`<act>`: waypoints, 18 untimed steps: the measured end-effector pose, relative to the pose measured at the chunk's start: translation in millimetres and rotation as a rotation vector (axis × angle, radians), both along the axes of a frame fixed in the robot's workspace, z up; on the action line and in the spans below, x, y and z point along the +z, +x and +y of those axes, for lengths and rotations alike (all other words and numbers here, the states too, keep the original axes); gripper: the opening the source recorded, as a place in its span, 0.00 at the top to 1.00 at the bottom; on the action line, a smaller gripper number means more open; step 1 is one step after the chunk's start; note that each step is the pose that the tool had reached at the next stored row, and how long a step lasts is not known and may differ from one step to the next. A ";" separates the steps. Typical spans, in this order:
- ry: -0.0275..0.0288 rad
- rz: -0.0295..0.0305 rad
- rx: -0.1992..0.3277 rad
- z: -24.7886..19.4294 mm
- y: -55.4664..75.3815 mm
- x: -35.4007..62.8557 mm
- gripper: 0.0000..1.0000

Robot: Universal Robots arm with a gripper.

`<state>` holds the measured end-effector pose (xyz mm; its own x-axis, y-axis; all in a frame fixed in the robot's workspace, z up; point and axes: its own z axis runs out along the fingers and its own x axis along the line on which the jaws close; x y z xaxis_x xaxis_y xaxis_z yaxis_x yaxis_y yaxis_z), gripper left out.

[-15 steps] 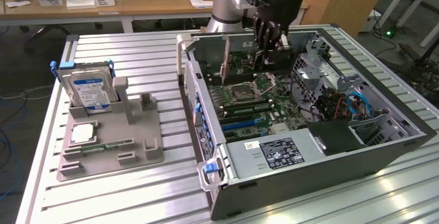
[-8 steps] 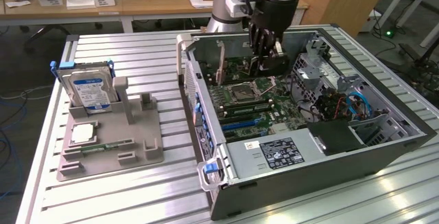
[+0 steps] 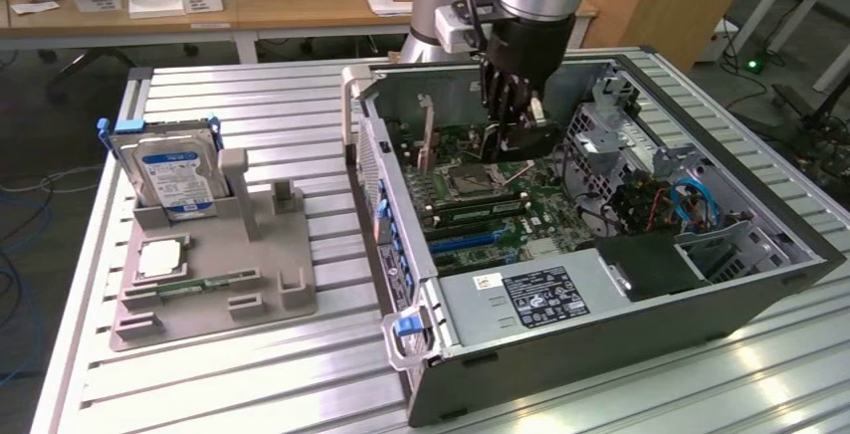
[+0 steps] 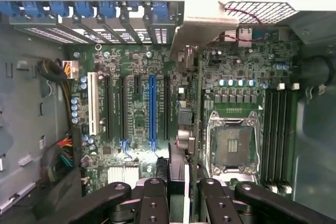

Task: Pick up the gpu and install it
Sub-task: 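Insert the gpu into the slot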

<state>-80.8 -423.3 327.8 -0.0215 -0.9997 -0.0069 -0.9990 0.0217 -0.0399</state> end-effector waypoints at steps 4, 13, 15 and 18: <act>0.0000 0.0000 0.000 -8.2 -0.2 -3.7 0.72; 0.0000 0.0001 -0.009 -18.8 -1.9 -14.7 0.72; -0.0003 0.0003 -0.009 -21.0 -2.2 -17.1 0.72; 0.0002 0.0001 -0.009 -22.5 -4.0 -20.6 0.72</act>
<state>-84.8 -445.8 307.2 -0.0309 -0.9995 -0.0070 -0.9987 0.0312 -0.0398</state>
